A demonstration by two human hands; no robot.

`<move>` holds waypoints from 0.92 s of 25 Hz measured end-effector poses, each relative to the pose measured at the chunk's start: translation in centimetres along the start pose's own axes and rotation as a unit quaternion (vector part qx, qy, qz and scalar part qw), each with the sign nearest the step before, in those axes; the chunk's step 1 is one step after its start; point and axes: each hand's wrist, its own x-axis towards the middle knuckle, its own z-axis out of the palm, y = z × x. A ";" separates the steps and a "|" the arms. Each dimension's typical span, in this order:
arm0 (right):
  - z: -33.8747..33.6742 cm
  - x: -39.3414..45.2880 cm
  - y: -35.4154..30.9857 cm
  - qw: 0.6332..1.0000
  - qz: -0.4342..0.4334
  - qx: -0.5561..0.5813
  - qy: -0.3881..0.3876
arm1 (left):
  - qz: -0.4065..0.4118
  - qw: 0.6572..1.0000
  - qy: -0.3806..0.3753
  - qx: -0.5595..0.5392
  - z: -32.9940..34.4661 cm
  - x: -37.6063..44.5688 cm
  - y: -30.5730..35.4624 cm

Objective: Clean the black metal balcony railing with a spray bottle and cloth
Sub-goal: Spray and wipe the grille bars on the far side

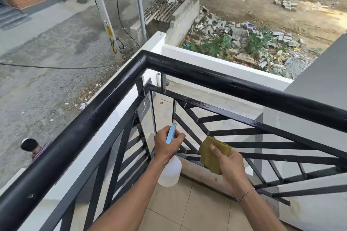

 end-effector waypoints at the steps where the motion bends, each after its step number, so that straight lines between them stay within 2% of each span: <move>1: 0.1 0.0 0.2 1.000 0.002 -0.003 -0.001 | -0.003 1.000 0.006 0.009 0.1 0.0 -0.2; 4: 0.2 0.0 0.7 1.000 0.006 -0.007 -0.008 | -0.003 0.999 0.024 0.038 0.9 -0.2 -0.8; 9: 0.2 0.2 1.0 1.000 0.007 -0.003 -0.014 | -0.015 0.999 0.002 0.035 1.6 -1.0 -2.0; 14: -1.0 0.8 1.5 1.000 0.020 0.002 -0.009 | -0.021 0.999 0.015 0.048 2.9 -1.6 -3.0; 23: -3.8 1.0 1.8 1.000 0.028 0.009 0.010 | 0.008 0.998 -0.043 0.040 5.9 -2.6 -1.6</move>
